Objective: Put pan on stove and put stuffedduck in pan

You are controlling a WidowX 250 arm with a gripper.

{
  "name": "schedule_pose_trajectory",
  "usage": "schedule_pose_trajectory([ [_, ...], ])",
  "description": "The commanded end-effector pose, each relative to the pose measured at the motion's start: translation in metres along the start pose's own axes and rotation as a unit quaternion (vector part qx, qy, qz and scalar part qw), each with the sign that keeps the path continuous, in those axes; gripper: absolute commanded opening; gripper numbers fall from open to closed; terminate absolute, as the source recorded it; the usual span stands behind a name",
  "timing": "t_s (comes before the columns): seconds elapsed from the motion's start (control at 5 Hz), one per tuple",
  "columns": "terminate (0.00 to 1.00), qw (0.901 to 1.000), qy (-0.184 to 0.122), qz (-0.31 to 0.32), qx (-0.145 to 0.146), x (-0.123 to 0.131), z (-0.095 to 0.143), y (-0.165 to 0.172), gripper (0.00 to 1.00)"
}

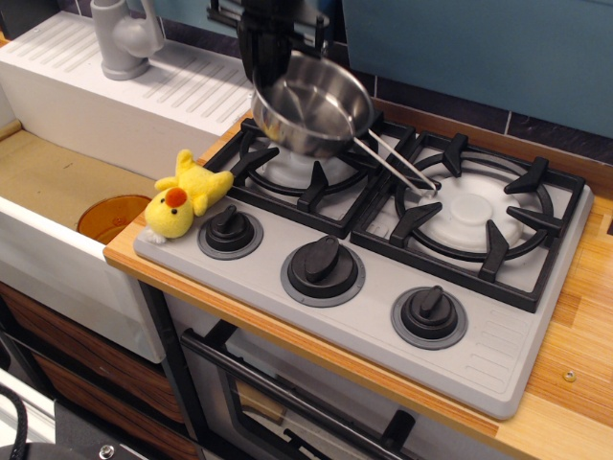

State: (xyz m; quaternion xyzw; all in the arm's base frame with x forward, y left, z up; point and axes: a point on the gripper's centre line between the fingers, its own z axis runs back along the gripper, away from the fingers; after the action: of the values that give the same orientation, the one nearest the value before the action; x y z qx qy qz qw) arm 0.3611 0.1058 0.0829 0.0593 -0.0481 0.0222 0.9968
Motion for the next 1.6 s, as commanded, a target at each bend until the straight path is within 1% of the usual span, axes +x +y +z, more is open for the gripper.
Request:
schedule_pose_trajectory([
  [0.0,0.0,0.9982,-0.06,0.003,0.003,0.017,0.021,0.008,1.0],
  [0.2,0.0,0.9983,-0.057,-0.003,0.005,0.026,0.03,0.008,1.0],
  [0.4,0.0,0.9987,-0.047,-0.015,0.012,0.028,0.044,0.008,1.0],
  [0.6,0.0,0.9989,-0.026,-0.037,-0.011,0.033,0.062,0.004,1.0],
  [1.2,0.0,0.9989,-0.026,-0.037,-0.011,0.033,0.062,0.004,1.0],
  [1.4,0.0,0.9975,-0.065,-0.028,0.009,0.011,0.068,0.018,1.0],
])
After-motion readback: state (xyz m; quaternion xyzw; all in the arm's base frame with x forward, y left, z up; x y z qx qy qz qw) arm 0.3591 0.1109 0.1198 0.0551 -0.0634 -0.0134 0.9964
